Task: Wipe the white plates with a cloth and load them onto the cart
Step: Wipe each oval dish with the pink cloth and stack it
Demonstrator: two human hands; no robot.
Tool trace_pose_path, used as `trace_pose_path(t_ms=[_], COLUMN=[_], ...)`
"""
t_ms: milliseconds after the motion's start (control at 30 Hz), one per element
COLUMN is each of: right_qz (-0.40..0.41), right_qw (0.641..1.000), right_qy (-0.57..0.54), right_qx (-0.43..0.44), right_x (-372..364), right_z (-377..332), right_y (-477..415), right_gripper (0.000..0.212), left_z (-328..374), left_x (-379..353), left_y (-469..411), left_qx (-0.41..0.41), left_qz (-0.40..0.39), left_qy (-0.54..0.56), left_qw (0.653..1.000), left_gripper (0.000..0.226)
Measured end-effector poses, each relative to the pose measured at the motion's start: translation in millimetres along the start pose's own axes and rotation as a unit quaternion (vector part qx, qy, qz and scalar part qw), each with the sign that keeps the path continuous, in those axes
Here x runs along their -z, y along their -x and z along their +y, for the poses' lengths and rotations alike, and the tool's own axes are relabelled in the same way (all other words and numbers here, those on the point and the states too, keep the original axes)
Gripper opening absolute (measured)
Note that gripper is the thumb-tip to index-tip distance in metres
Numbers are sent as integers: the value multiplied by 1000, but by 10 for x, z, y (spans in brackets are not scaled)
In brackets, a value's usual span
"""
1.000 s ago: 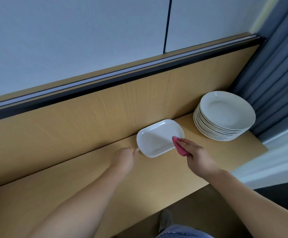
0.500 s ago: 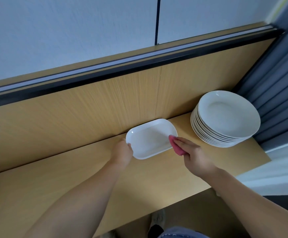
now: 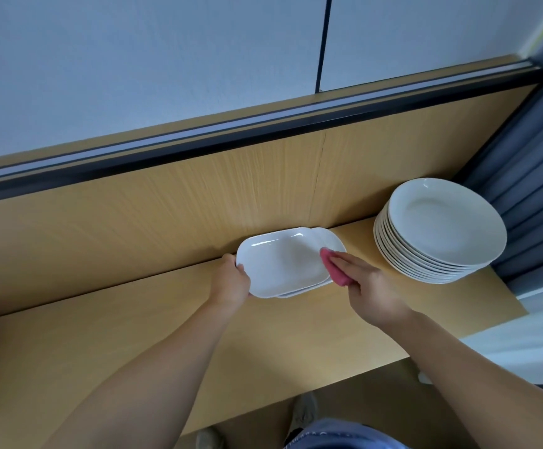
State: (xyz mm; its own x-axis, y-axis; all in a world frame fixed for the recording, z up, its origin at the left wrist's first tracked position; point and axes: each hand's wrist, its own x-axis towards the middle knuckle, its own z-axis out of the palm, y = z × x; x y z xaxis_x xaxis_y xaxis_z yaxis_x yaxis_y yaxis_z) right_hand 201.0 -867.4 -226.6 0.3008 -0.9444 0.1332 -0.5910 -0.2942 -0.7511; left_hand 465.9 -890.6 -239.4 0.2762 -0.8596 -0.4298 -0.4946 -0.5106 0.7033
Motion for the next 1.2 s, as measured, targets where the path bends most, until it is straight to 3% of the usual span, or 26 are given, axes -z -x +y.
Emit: trace_pose_path(t_ms=[400,667,1100,1200], right_qz=[-22,-57,-84,-92], right_qw=[996,996,995,993], right_qy=[-8,2,12,34], right_qx=[84,75,57,66], right_x=[-864,-1406,-1782,-1832], right_z=[-883,-1309,-1459,-1444], right_y=[-148,-150,-184,-248], right_gripper=[60,62,62,61], left_z=[-977,-1647,-1866,-1843], left_x=[957,1397,1461,1478], left_y=[389,570,483,455], left_qx=[48,83,80,67], left_qz=[32,30,35,30], left_qy=[14,25,0,-65], left_qw=[998,996,996,995], left_gripper=[18,19,18,17])
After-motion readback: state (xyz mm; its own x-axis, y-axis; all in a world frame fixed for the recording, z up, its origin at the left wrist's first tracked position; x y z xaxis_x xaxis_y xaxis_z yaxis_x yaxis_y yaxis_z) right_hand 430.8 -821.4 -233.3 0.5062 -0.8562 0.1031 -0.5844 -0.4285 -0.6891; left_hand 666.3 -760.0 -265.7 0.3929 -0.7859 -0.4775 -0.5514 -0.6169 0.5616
